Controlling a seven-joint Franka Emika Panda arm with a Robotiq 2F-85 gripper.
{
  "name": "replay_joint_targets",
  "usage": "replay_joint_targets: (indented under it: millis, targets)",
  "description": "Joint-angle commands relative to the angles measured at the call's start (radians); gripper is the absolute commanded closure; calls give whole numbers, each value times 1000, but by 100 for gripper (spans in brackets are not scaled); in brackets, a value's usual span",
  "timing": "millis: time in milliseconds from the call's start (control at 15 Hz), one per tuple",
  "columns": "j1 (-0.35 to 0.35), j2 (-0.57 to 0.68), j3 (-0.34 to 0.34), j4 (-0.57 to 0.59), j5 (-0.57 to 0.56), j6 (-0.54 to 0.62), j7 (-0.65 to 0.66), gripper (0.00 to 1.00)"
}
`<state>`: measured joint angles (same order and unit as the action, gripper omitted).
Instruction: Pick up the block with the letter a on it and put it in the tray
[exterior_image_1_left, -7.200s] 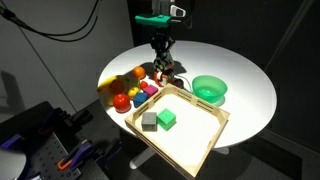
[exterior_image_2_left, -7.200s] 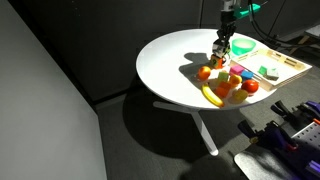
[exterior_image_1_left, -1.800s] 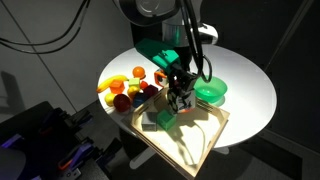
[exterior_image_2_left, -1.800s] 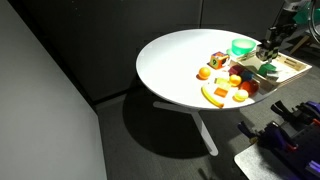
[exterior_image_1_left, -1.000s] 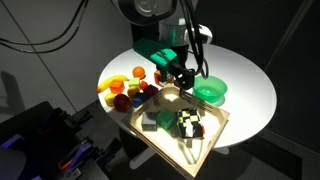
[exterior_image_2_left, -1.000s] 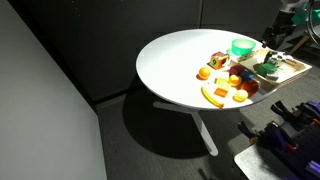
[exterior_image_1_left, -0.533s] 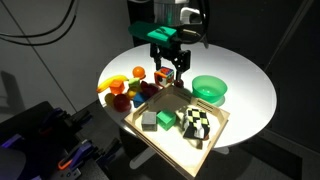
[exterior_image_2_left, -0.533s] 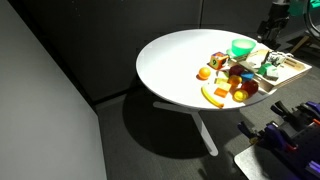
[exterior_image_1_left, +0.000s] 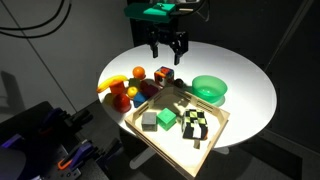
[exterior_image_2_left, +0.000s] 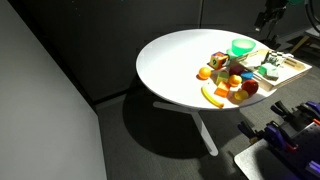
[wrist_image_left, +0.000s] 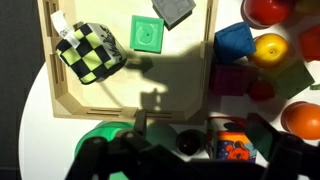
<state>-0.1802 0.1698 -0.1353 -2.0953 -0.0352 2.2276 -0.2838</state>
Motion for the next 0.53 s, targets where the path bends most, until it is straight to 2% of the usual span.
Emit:
replay_joint_targets:
  millis: [0, 467]
  targets:
    - [2, -2, 2, 5, 0, -10, 0, 0]
    - [4, -3, 4, 7, 0, -22, 0, 0]
